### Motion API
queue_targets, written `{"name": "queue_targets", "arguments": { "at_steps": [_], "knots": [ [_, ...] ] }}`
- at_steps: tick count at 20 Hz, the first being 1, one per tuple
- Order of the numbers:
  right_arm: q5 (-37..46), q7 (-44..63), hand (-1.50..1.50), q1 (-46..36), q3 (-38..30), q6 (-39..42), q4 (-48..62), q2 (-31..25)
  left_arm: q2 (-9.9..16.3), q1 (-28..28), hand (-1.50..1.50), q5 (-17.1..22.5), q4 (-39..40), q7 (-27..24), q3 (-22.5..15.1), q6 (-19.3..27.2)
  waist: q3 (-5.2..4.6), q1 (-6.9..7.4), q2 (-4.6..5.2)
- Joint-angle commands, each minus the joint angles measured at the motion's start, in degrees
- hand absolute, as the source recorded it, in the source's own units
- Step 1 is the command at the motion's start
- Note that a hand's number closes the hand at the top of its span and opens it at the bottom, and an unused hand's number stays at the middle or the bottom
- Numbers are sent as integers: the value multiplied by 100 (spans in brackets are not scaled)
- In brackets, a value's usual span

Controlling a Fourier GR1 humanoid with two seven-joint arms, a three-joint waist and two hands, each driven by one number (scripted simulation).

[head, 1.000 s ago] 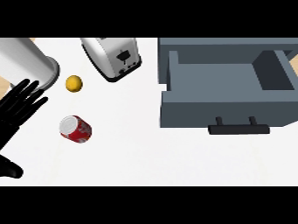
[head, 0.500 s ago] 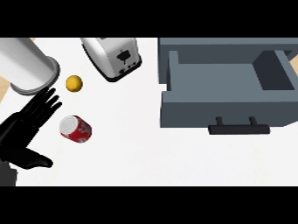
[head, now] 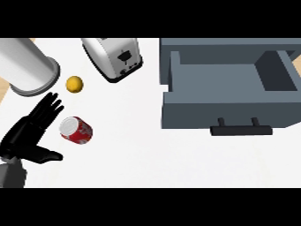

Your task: Pick up the can, place it into the drawer and close the drawer

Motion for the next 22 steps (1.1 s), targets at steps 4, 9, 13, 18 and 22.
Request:
{"name": "queue_targets", "arguments": {
  "at_steps": [4, 9, 13, 18, 22],
  "knots": [
    [-131, 433, -150, -56, -100, -56, -385, 112, 177, -396, -150, -541, 1482, -1062, 75, -108, 0, 0, 0],
    [-340, 250, -150, 128, -347, 355, -293, 236, 284, -532, -150, -789, 2316, -1734, 57, -256, 1, -3, -3],
    [-351, 183, -150, 137, -413, 414, -94, 172, 284, -743, -150, -1077, 3273, -2334, 18, -254, -1, -14, 2],
    [-653, 423, -150, -111, -652, 436, -22, -208, 316, -1477, -150, -1140, 4146, -2399, 65, -271, -2, -26, 8],
    [-545, 207, -150, -1, -757, 718, 241, -16, 450, -1491, -150, -1354, 4806, -3063, 50, -361, -3, -41, 13]
  ]
}}
